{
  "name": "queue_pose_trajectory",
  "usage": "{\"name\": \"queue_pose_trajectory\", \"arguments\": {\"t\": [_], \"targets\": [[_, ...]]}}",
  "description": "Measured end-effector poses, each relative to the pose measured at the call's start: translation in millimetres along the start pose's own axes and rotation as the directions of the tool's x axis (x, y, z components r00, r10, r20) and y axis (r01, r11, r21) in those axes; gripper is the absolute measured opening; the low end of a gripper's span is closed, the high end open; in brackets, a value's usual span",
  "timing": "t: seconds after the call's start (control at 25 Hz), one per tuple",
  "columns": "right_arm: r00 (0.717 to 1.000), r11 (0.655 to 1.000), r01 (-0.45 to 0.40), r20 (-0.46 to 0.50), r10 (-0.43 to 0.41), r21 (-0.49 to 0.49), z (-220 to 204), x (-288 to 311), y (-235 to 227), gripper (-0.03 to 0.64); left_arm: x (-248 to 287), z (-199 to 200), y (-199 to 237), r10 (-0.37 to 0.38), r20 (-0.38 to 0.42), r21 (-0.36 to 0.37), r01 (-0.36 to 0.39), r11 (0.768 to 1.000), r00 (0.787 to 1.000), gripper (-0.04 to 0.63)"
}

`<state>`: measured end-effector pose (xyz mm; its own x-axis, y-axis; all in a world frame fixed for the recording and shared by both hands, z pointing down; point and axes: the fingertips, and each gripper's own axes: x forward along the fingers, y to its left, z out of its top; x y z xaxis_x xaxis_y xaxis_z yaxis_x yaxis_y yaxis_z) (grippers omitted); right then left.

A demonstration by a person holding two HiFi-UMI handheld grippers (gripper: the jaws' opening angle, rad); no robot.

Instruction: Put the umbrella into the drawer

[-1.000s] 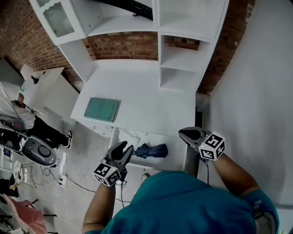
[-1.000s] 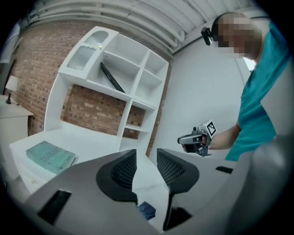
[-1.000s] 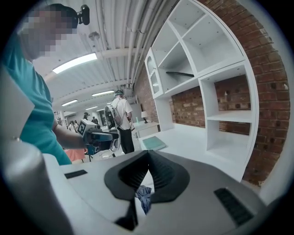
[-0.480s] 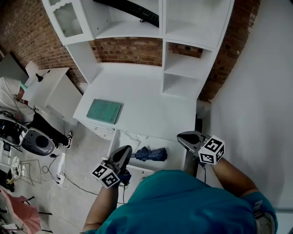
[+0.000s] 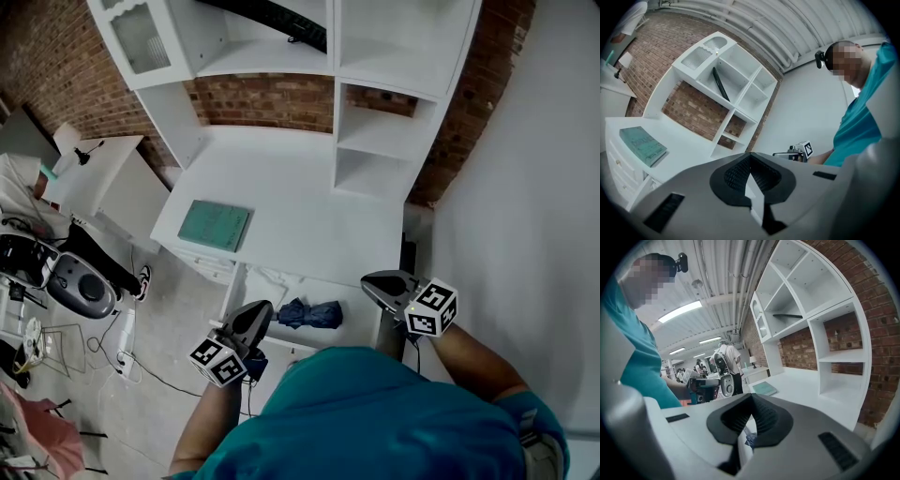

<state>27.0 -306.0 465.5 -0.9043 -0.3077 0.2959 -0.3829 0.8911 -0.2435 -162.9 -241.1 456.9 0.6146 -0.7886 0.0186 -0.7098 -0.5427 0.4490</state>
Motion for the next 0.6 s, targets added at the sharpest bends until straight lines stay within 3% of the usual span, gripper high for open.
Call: {"name": "queue_pose_trajectory", "arguments": {"t": [0.6], "targets": [[0.999, 0.999, -0.016, -0.034, 0.015, -0.033, -6.4, 3.7, 1.8, 0.021, 4.3, -5.0, -1.9, -0.011, -0.006, 0.005, 0.012, 1.000, 1.000, 0.015]]}}
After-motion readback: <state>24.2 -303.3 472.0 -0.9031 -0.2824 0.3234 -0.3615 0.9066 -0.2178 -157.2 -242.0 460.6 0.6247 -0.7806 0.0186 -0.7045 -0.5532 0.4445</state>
